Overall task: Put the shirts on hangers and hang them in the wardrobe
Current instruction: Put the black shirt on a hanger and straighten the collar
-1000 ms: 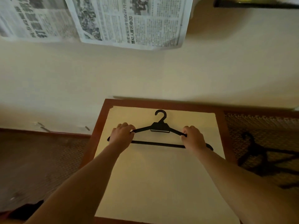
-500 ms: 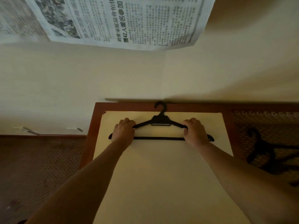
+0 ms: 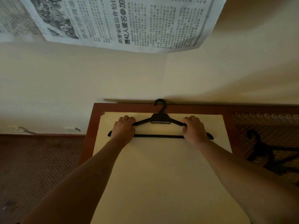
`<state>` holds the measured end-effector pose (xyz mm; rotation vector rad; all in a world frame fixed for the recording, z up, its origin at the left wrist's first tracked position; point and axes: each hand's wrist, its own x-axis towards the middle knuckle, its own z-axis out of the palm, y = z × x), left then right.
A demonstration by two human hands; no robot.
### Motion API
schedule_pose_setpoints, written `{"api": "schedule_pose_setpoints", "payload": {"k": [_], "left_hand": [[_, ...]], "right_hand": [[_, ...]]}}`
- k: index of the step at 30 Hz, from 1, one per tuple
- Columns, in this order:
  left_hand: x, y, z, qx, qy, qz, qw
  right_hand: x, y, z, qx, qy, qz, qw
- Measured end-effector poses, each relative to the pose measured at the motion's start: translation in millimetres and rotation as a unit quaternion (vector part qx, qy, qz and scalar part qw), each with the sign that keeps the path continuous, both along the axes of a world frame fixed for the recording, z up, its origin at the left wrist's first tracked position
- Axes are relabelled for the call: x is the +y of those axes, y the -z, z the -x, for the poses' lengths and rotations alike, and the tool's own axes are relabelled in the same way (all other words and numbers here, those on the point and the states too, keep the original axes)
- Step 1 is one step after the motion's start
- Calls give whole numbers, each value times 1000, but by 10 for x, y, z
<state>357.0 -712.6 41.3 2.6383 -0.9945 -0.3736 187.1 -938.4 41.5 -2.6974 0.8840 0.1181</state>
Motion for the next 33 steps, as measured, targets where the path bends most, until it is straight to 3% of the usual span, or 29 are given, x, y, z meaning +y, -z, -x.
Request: {"api": "schedule_pose_setpoints", "payload": {"k": [9,17,25,33], "left_hand": [[190,-290,245,62,-41,6,997],[850,-476,764,57,-120,16,991],[2236,-567,1389,68,-259,11,963],[3835,-449,2339,74,-433,19,898]], "right_hand": [[209,-260,7,46,-19,4,999],[846,-429,10,-28,-118,-70,990],[2269,-562,-111,-6,-283,-107,953],[4056,-564,205,23,-408,-164,898]]}}
